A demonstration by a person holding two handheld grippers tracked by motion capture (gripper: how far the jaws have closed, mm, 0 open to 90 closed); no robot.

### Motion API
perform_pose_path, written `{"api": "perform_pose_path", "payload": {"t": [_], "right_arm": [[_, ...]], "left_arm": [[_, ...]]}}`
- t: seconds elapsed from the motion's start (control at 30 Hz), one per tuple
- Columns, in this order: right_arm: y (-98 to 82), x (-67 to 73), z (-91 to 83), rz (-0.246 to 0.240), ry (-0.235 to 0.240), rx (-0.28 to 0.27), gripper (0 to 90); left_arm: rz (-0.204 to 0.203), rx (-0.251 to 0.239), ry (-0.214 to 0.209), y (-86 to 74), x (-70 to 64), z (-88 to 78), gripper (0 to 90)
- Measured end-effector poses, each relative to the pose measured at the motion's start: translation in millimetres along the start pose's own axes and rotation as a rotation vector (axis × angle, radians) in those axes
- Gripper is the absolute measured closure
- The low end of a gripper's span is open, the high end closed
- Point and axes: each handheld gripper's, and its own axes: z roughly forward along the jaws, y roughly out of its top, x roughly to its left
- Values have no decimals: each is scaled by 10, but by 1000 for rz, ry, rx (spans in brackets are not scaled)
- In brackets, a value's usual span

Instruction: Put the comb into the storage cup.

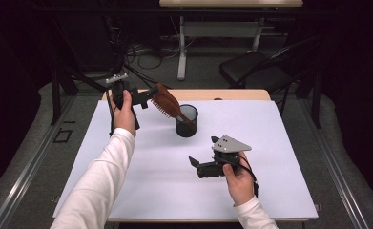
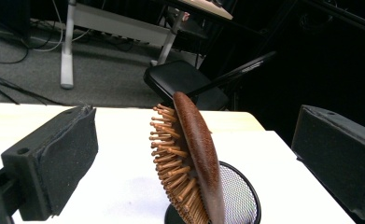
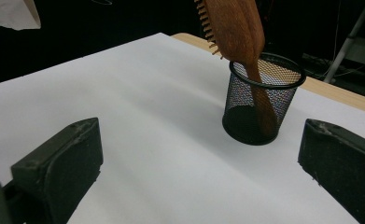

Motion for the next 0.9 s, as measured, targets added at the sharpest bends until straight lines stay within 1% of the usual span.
{"api": "perform_pose_path", "payload": {"t": [0.23, 0.33, 0.37, 0.43, 0.53, 0.73, 0.9], "right_arm": [[1, -7, -6, 2, 0, -2, 0], [1, -10, -7, 4, -2, -2, 0], [2, -11, -7, 5, -1, -3, 0], [3, -12, -8, 4, -2, -4, 0], [5, -15, -11, 4, -3, -5, 0], [7, -20, -15, 7, -5, -7, 0], [12, -25, -23, 8, -6, -10, 0]], "left_arm": [[21, 3, -5, 29, -15, -63, 5], [18, 2, -8, 38, -17, -90, 4], [27, 5, -8, 43, -14, -100, 5], [31, 11, -11, 51, -15, -115, 5], [43, 27, -26, 64, -18, -140, 4], [70, 53, -41, 79, -7, -179, 5], [101, 68, -58, 86, -19, -222, 5]]}}
